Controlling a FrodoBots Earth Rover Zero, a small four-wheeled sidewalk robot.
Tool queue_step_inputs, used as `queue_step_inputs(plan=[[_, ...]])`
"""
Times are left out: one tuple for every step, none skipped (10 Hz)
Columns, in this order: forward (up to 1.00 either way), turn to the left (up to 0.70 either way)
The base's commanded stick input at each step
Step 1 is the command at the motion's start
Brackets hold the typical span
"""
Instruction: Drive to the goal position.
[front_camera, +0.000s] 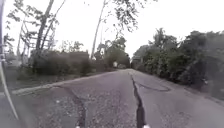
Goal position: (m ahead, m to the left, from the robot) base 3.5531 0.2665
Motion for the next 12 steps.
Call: queue_step_inputs(plan=[[0.70, 0.00], [0.70, 0.00], [0.70, 0.00], [0.70, 0.00], [0.70, 0.00], [0.70, 0.00], [0.70, 0.00], [0.70, 0.00], [0.70, 0.00], [0.70, 0.00], [0.70, 0.00], [0.70, 0.00]])
